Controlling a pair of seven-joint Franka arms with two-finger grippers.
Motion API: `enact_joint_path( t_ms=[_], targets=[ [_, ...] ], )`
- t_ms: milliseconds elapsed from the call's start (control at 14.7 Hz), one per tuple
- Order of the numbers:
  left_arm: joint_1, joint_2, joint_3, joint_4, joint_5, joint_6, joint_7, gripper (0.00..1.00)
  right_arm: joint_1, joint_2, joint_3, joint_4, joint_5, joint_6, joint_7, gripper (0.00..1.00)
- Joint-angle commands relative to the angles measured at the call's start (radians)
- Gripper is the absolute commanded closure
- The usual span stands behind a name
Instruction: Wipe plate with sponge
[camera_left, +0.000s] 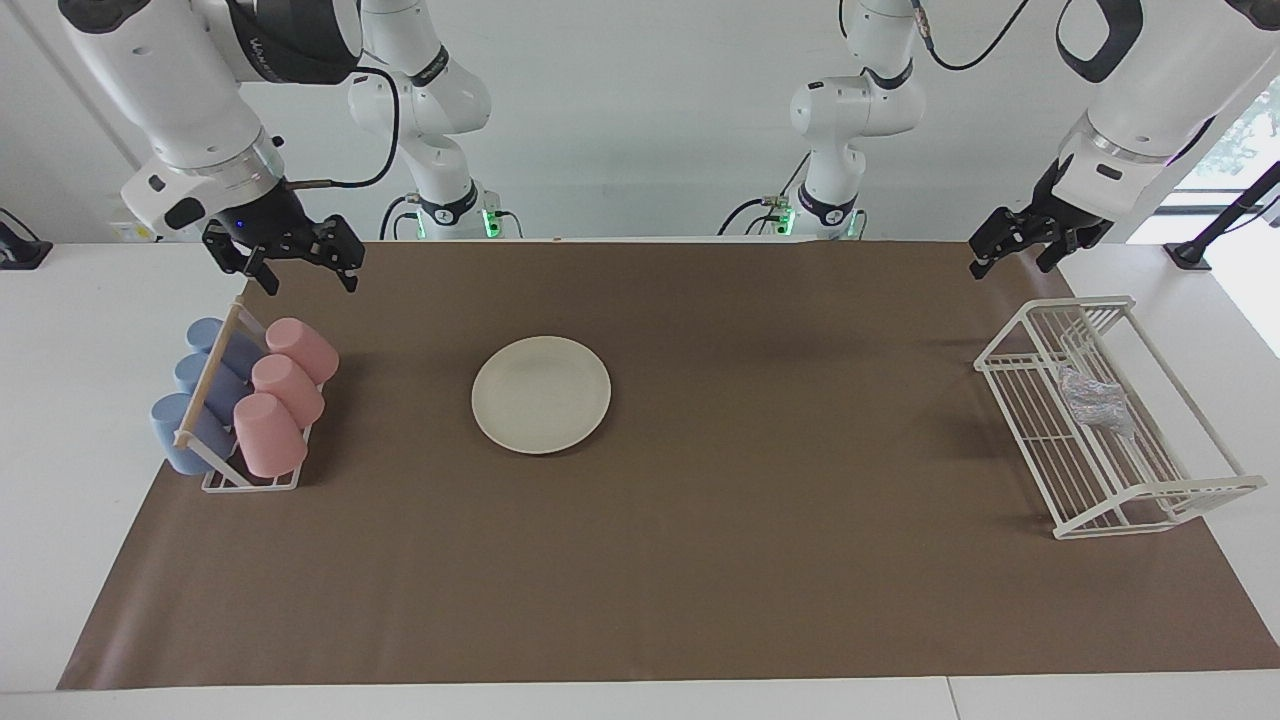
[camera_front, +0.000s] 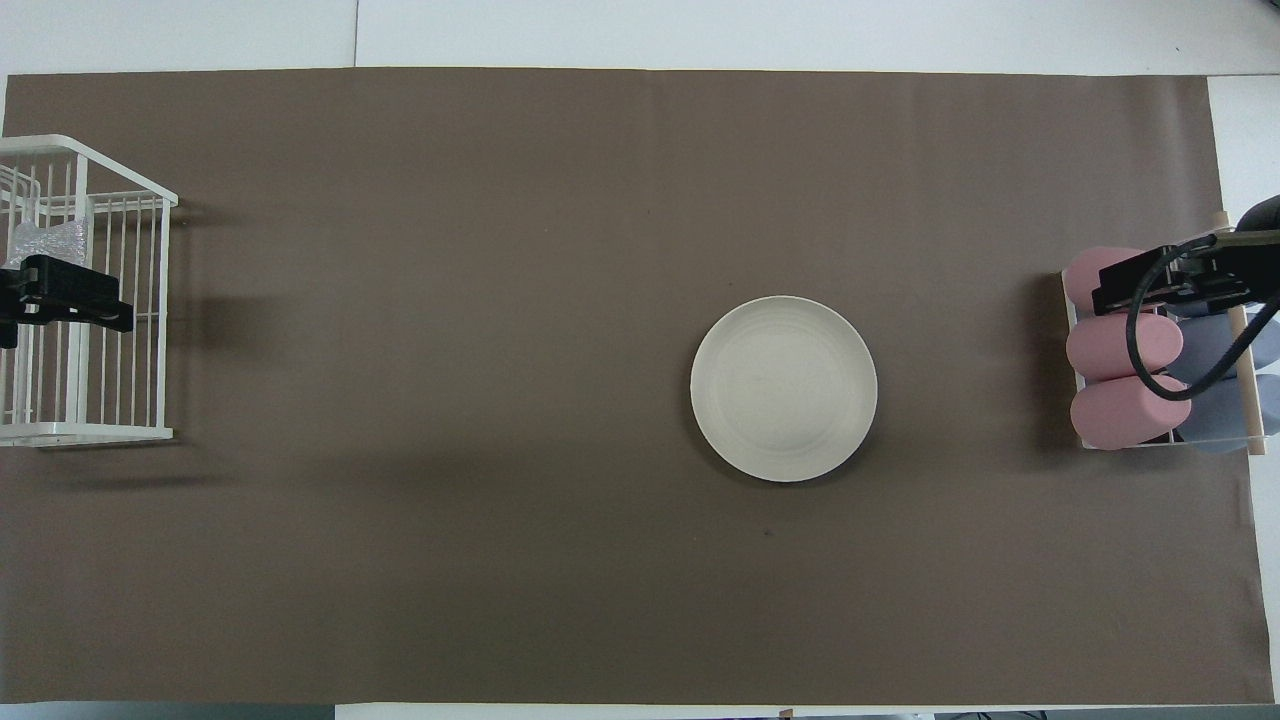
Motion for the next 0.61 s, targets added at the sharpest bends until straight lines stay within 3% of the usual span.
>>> enact_joint_path(
  t_ms=[0,545],
  targets=[
    [0.015,-0.009,-0.004,-0.013,-0.013,0.005,0.017,0.00,-0.017,-0.023,0.003,-0.020,0.004,-0.033,0.006,0.00],
    [0.065,-0.009,-0.002,-0.018,-0.018,0.017,0.003,0.00,0.018,-0.026,0.009,-0.021,0.006,-0.030,0.119,0.00]
  ],
)
